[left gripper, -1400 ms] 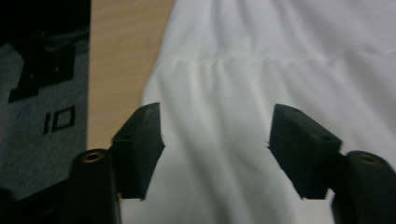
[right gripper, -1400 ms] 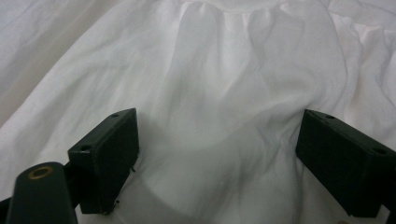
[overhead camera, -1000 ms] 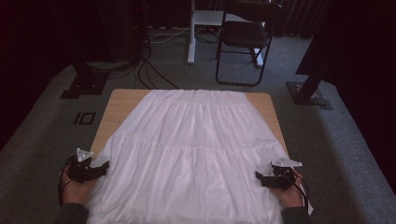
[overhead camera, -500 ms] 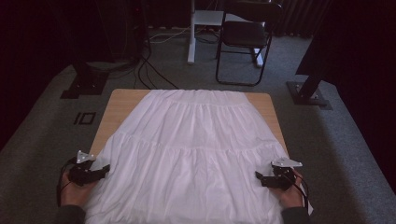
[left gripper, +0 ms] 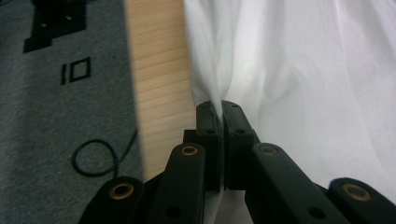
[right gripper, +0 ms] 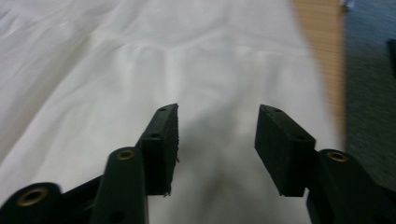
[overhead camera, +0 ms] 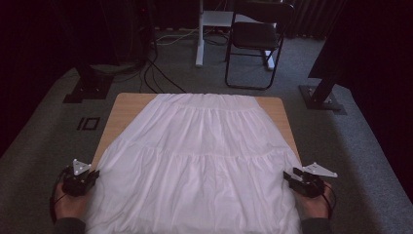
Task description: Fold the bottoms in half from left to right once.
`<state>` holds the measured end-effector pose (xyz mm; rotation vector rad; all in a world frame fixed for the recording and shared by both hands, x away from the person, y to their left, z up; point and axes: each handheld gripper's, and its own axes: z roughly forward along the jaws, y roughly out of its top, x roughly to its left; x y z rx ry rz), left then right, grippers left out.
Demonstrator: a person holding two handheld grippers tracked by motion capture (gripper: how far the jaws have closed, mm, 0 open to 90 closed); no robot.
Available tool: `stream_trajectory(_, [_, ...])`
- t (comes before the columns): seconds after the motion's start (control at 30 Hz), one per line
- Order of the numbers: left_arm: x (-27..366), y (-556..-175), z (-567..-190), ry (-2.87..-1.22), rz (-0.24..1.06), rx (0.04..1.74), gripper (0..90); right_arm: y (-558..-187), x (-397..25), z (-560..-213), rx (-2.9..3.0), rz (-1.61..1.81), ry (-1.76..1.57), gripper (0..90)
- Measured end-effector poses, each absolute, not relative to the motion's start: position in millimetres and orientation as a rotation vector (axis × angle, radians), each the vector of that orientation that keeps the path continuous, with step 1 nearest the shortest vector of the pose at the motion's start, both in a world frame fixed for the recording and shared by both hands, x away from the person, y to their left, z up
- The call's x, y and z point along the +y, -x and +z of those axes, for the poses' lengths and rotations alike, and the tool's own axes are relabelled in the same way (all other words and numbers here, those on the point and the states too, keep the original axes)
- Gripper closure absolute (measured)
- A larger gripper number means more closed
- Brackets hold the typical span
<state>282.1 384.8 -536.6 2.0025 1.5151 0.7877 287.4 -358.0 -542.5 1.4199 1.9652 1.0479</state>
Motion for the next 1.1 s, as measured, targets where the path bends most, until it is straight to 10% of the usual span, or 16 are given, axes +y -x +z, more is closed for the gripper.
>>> stream_trajectory(0.5, [438, -272, -529, -1.866, 0.955, 1.726, 88.0, -284, -377, -556, 1.973, 0.950, -1.485, 42.9])
stream_trajectory(1.1, [334, -261, -437, -1.904, 0.897, 1.189, 87.5, -290, -360, -567, 2.073, 0.931, -1.445, 42.1])
